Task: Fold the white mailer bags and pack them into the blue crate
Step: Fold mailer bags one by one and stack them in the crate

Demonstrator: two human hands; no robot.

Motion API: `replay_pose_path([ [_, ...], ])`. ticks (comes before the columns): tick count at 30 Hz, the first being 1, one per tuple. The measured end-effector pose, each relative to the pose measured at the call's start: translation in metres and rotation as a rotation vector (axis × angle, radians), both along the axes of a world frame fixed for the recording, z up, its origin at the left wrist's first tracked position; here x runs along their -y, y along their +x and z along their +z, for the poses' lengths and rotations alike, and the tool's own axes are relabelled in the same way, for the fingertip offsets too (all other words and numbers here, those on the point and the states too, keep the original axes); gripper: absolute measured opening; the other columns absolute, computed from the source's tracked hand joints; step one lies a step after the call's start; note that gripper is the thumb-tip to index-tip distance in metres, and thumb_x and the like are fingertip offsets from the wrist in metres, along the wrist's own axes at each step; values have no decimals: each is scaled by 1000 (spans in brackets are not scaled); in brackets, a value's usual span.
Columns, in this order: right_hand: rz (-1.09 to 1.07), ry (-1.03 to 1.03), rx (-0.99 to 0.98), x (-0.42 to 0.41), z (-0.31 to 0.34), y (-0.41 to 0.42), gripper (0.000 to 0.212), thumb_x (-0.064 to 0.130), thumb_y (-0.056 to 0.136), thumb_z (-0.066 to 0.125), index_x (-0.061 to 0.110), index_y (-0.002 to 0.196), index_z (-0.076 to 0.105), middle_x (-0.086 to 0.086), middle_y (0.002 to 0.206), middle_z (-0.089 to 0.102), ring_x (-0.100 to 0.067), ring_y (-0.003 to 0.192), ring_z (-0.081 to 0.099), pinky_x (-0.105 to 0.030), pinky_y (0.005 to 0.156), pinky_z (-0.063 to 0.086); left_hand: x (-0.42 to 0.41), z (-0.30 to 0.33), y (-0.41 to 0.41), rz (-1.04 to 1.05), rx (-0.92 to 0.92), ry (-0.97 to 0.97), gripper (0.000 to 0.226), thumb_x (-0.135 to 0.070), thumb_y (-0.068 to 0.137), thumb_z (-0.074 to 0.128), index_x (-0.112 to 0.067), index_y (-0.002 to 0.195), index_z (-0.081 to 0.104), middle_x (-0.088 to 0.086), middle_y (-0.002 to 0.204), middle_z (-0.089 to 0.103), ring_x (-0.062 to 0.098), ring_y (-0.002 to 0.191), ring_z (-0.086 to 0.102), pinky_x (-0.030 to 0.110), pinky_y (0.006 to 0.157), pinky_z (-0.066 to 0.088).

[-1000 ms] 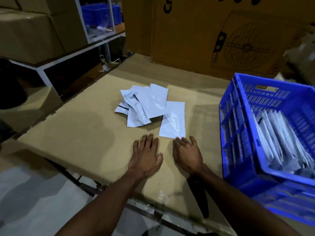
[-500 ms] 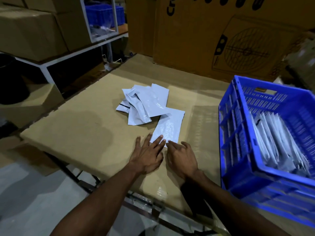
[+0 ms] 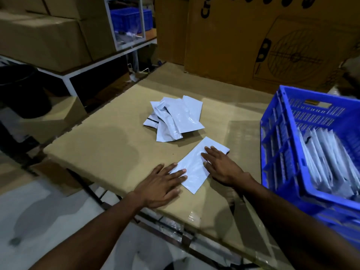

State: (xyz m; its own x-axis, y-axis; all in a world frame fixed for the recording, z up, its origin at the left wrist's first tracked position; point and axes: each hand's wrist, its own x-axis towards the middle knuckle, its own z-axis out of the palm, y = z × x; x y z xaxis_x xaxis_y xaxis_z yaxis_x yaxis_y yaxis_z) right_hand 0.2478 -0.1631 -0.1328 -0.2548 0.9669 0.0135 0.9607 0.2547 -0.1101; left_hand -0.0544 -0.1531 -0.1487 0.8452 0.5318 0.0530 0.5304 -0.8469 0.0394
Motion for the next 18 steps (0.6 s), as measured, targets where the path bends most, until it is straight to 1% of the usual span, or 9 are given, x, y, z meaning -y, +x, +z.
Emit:
replay_pose_path([
  [2, -31, -52, -22, 3, -2, -3, 70, 54, 98, 15, 14, 151, 39, -15, 160, 28, -34, 149, 24, -45, 119, 26, -2, 0, -4, 36, 31, -35, 60, -58, 104, 16, -34, 153, 39, -16, 164, 24, 13, 155, 10, 44, 122, 14],
  [3, -42, -23, -6, 5, -2, -6, 68, 52, 98, 16, 14, 149, 41, -17, 158, 32, -36, 146, 29, -45, 117, 29, -3, 0, -4, 68, 51, -66, 65, -61, 103, 11, -33, 152, 42, -16, 164, 25, 13, 155, 11, 43, 122, 13],
  [5, -38, 49, 71, 11, 2, -15, 61, 45, 100, 20, 12, 142, 50, -19, 149, 45, -39, 134, 44, -46, 105, 43, -6, 1, 0, 156, 97, -128, 72, -63, 100, 5, -30, 150, 46, -14, 163, 28, 12, 154, 15, 45, 122, 15],
  [7, -54, 84, 125, 18, 4, -24, 57, 42, 99, 21, 14, 137, 54, -17, 144, 51, -39, 126, 51, -47, 91, 50, -7, 5, 6, 276, 107, -140, 69, -58, 100, 12, -26, 148, 50, -9, 161, 34, 14, 151, 24, 50, 120, 22],
  [9, -86, 109, 154, 25, 4, -32, 54, 41, 98, 23, 17, 134, 55, -14, 142, 53, -38, 122, 53, -44, 82, 50, -6, 8, 18, 365, 62, -71, 64, -50, 100, 20, -18, 140, 59, 0, 154, 48, 20, 143, 42, 57, 114, 32],
  [11, -112, 117, 183, 31, 3, -40, 51, 41, 99, 24, 20, 133, 54, -11, 141, 53, -36, 119, 54, -42, 76, 49, -2, 9, 38, 411, 30, -32, 60, -44, 99, 27, -11, 133, 64, 8, 145, 57, 25, 134, 53, 60, 111, 34],
  [14, -130, 131, 193, 36, 5, -50, 48, 40, 97, 27, 19, 126, 58, -10, 136, 56, -36, 113, 56, -41, 71, 48, 7, 5, 73, 418, 9, -72, 61, -43, 96, 30, -5, 130, 65, 15, 140, 59, 30, 130, 56, 59, 110, 34],
  [16, -140, 122, 200, 39, 7, -54, 49, 41, 94, 28, 18, 126, 57, -9, 135, 56, -36, 110, 57, -41, 71, 48, 11, -2, 86, 435, 11, -98, 63, -44, 96, 29, -6, 134, 61, 16, 142, 57, 32, 132, 54, 59, 108, 38],
  [18, -142, 112, 227, 42, 8, -55, 53, 40, 89, 27, 18, 128, 56, -7, 136, 56, -35, 107, 57, -40, 68, 46, 12, -8, 86, 443, 5, -117, 67, -47, 96, 25, -8, 142, 54, 14, 149, 51, 32, 139, 47, 59, 111, 33],
])
